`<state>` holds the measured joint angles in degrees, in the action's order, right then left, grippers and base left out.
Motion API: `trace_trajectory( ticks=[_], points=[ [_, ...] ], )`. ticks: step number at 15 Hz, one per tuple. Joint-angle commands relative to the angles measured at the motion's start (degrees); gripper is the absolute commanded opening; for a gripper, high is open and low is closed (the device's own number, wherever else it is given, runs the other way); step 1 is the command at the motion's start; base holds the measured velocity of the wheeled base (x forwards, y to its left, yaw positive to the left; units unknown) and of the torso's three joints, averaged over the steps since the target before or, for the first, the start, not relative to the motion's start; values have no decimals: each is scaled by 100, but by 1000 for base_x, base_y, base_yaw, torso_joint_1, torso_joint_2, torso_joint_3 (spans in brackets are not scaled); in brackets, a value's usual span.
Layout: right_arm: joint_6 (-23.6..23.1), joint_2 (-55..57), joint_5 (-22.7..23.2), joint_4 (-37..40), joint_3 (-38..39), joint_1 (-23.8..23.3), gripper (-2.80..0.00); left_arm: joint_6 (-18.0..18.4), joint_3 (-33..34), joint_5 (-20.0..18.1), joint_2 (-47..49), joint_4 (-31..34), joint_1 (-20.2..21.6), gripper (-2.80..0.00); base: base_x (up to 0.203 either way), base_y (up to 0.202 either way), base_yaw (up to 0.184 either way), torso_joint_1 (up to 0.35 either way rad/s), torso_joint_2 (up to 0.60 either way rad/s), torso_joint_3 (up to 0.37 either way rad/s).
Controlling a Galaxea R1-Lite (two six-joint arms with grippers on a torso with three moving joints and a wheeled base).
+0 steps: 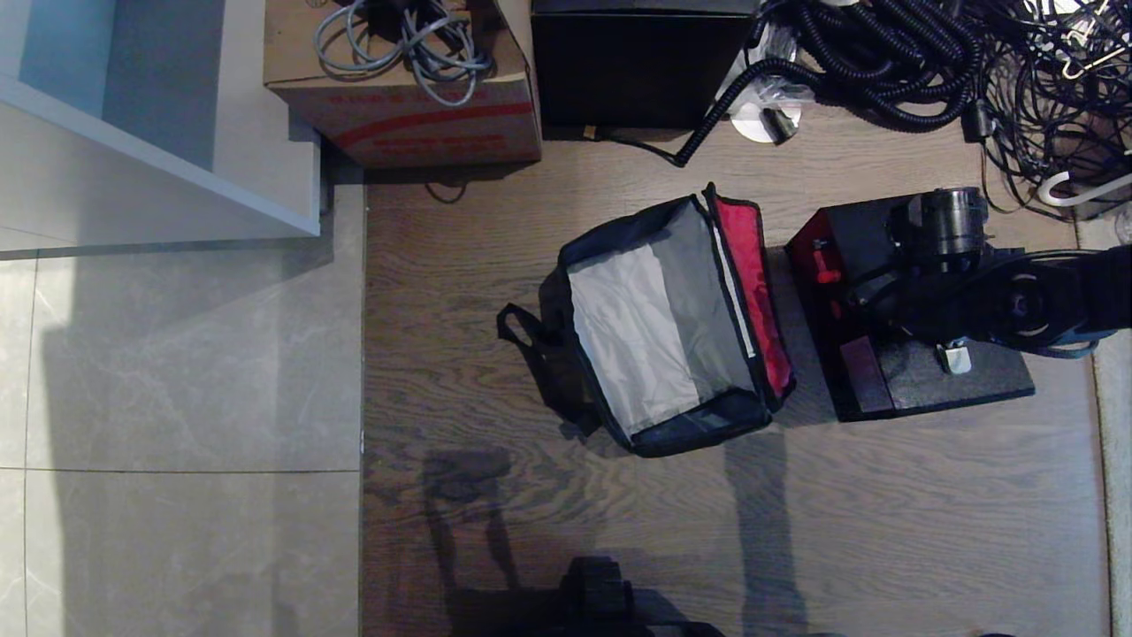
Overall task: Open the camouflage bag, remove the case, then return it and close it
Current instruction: Release the handle
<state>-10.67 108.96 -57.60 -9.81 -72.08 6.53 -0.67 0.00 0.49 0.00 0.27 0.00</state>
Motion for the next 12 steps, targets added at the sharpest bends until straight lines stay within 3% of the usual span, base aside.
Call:
trace_trajectory(
  ticks=[1, 2, 4, 8, 10, 12],
  points=[
    [-34, 193, 10, 13, -4, -64, -280, -3, 0, 4, 0, 0, 0, -280, 0, 0, 0, 0, 0, 0],
    [-31, 280, 21, 29, 59, -64, 0, -3, 0, 4, 0, 0, 0, -280, 0, 0, 0, 0, 0, 0],
    [-29, 329, 37, -6, 294, 88, 0, -3, 0, 4, 0, 0, 0, -280, 0, 0, 0, 0, 0, 0],
    [219, 36, 91, -47, 1426, 906, 0, -3, 0, 4, 0, 0, 0, -280, 0, 0, 0, 0, 0, 0],
    [335, -656, 477, -37, 1911, 1354, 0, -3, 0, 4, 0, 0, 0, -280, 0, 0, 0, 0, 0, 0],
    [354, -1452, 1204, 128, 2344, 1527, 0, -3, 0, 4, 0, 0, 0, -280, 0, 0, 0, 0, 0, 0]
  ],
)
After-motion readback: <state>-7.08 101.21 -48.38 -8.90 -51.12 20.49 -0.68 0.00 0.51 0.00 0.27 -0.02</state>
